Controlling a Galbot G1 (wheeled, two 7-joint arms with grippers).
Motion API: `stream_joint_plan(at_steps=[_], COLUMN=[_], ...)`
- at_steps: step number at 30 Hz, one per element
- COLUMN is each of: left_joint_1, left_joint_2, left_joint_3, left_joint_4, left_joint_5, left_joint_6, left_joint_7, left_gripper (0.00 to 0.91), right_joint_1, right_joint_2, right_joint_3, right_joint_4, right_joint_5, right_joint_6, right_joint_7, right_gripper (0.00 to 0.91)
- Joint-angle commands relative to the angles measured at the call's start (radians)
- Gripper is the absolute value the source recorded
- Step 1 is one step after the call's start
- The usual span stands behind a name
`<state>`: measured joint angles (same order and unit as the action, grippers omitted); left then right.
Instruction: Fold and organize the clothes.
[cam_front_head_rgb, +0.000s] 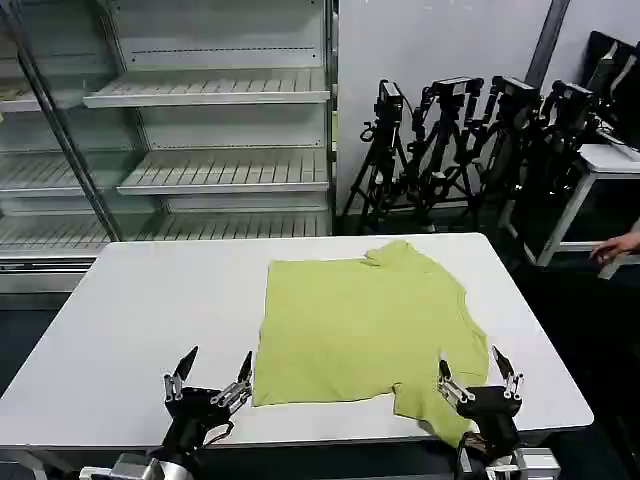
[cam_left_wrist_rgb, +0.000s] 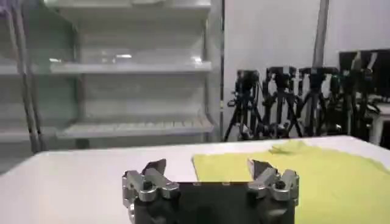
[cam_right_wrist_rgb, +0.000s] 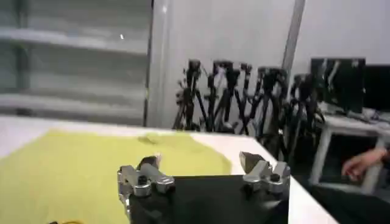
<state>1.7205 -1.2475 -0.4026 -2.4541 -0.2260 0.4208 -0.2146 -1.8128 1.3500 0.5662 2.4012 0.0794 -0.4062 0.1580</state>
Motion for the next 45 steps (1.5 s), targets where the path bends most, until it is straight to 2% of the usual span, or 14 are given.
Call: stream_joint_plan(at_steps=[1,6,17,26,27,28,29,30,32,34,39,41,43,45], left_joint_1=[0.001,-0.026,-0.074,-0.153,-0.160,-0.168,-0.175,-0.179,-0.188,-0.192,-0.202,-0.200,-0.194,-0.186], left_joint_2=[0.024,0.033,0.096,0.098,0.099,0.100,0.100,0.099,0.100,0.102,0.098,0.098,0.098,0.098], left_joint_3=[0.001,0.019,0.059,0.117,0.122,0.126,0.127,0.128,0.132,0.137,0.142,0.144,0.147,0.148], left_joint_4=[0.018,0.058,0.119,0.179,0.184,0.189,0.196,0.203,0.213,0.221,0.251,0.253,0.253,0.252], left_joint_5=[-0.052,-0.054,-0.136,-0.139,-0.141,-0.142,-0.146,-0.150,-0.164,-0.177,-0.191,-0.198,-0.198,-0.197], left_joint_6=[0.094,0.155,0.155,0.157,0.156,0.156,0.156,0.156,0.156,0.156,0.156,0.156,0.156,0.156], left_joint_7=[0.001,-0.013,-0.051,-0.043,-0.042,-0.041,-0.041,-0.042,-0.044,-0.043,-0.047,-0.048,-0.049,-0.048], left_gripper=[0.907,0.907,0.907,0.907,0.867,0.715,0.625,0.423,0.151,0.071,0.050,0.050,0.050,0.050], right_joint_1=[-0.067,-0.072,-0.033,-0.004,-0.004,-0.003,-0.002,0.000,0.003,0.005,0.004,0.003,0.002,0.002], right_joint_2=[-0.004,0.003,0.029,0.045,0.046,0.048,0.048,0.049,0.050,0.050,0.050,0.050,0.048,0.048], right_joint_3=[0.014,0.003,-0.054,-0.089,-0.092,-0.093,-0.095,-0.096,-0.098,-0.101,-0.103,-0.103,-0.102,-0.100], right_joint_4=[0.005,-0.028,-0.092,-0.112,-0.113,-0.113,-0.114,-0.115,-0.118,-0.121,-0.126,-0.126,-0.126,-0.124], right_joint_5=[0.006,-0.016,-0.058,-0.059,-0.059,-0.059,-0.059,-0.059,-0.057,-0.057,-0.051,-0.049,-0.048,-0.045], right_joint_6=[-0.050,-0.073,-0.064,-0.070,-0.070,-0.070,-0.069,-0.069,-0.071,-0.072,-0.071,-0.071,-0.071,-0.070], right_joint_7=[0.013,0.003,0.007,0.011,0.011,0.011,0.011,0.011,0.012,0.012,0.017,0.018,0.019,0.019], right_gripper=[0.907,0.907,0.907,0.907,0.907,0.907,0.907,0.907,0.715,0.635,0.393,0.222,0.111,0.071])
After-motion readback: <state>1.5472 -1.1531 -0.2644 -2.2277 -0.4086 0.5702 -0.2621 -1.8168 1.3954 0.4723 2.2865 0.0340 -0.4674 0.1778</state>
